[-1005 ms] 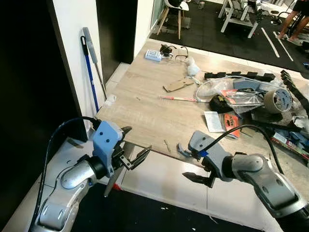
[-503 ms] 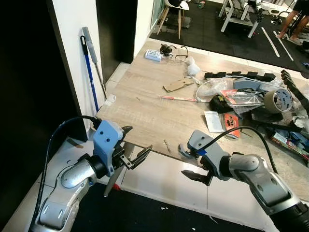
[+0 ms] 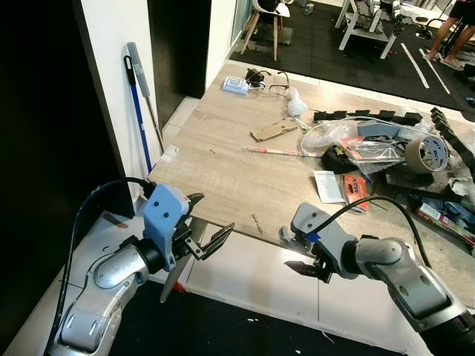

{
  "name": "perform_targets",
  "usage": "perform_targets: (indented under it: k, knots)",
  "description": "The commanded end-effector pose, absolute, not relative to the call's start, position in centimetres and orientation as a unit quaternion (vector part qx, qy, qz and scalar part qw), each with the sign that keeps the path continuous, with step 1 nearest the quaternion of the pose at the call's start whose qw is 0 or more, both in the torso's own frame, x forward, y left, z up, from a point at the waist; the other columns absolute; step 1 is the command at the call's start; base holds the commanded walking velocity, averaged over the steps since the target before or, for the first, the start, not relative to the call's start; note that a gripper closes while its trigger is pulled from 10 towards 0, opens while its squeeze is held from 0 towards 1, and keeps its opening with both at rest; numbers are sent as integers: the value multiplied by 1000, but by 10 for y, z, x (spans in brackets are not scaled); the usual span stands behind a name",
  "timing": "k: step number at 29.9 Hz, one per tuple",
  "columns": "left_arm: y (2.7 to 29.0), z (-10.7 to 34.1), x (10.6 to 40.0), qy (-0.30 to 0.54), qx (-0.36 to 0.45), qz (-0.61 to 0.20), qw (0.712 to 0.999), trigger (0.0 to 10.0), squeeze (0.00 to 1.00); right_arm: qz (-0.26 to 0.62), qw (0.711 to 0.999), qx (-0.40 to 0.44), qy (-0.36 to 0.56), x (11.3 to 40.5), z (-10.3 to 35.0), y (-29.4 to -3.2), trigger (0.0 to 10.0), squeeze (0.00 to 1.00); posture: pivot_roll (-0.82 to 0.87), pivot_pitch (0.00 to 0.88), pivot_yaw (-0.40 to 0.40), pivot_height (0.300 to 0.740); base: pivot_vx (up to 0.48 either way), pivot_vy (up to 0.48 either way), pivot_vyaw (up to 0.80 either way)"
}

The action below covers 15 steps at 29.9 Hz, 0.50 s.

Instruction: Picking trash to rubbish bin

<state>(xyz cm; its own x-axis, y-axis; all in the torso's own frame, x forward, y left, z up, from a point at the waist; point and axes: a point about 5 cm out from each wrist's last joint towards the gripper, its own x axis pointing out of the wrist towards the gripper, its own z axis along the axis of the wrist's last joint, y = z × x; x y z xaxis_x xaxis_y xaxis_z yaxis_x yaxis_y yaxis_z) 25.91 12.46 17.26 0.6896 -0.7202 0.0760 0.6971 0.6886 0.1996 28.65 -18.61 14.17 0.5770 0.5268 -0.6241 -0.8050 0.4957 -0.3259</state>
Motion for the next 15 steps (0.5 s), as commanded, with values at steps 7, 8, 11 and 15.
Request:
perform_targets:
  k: [7, 8, 11, 15]
  knots:
    - [121, 174, 256, -77, 82, -396, 911, 10000, 0, 397, 821, -305, 275, 279, 122, -195, 1882, 0, -21, 128, -66, 740, 0, 0, 0]
    - [121, 174, 256, -77, 82, -397, 911, 10000, 0, 396, 821, -304, 276, 279, 122, -195, 1451, 0, -21, 128, -66, 740, 0, 0, 0]
    - [122, 174, 256, -77, 82, -397, 911, 10000, 0, 393, 821, -307, 279, 279, 121, -197, 353, 0, -19, 128, -65, 740, 0, 0, 0]
    - [122, 173, 256, -76, 82, -397, 911, 10000, 0, 391, 821, -307, 280, 279, 120, -198, 0, 0, -19, 128, -64, 740, 0, 0, 0]
